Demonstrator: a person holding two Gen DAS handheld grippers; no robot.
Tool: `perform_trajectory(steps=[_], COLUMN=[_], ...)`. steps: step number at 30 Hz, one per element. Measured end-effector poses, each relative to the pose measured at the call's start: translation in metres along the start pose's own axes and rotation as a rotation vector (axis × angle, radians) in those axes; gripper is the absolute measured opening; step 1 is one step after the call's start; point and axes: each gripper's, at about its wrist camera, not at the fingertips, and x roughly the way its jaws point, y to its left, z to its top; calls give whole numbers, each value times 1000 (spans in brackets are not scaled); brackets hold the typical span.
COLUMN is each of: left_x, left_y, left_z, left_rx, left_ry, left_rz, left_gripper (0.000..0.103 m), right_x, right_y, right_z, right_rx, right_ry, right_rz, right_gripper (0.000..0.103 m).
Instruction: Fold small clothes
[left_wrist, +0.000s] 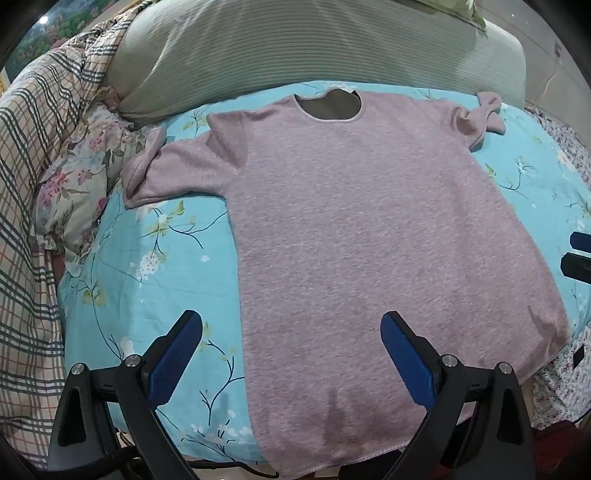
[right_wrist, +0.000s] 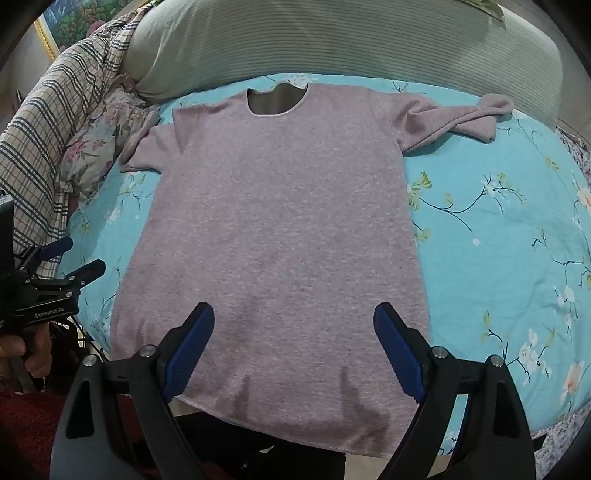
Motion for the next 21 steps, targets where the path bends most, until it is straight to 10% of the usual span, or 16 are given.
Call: perform_trajectory(steps=[21], left_x=[-3], left_y=[-5], left_z=[6], left_rx=[4], left_ry=[-13], left_rz=[-3], left_gripper=[98], right_x=[-2], right_y=[-2], right_z=[7], right_rx=[7], right_ry=[-14], right_rz=[20], right_gripper=[88])
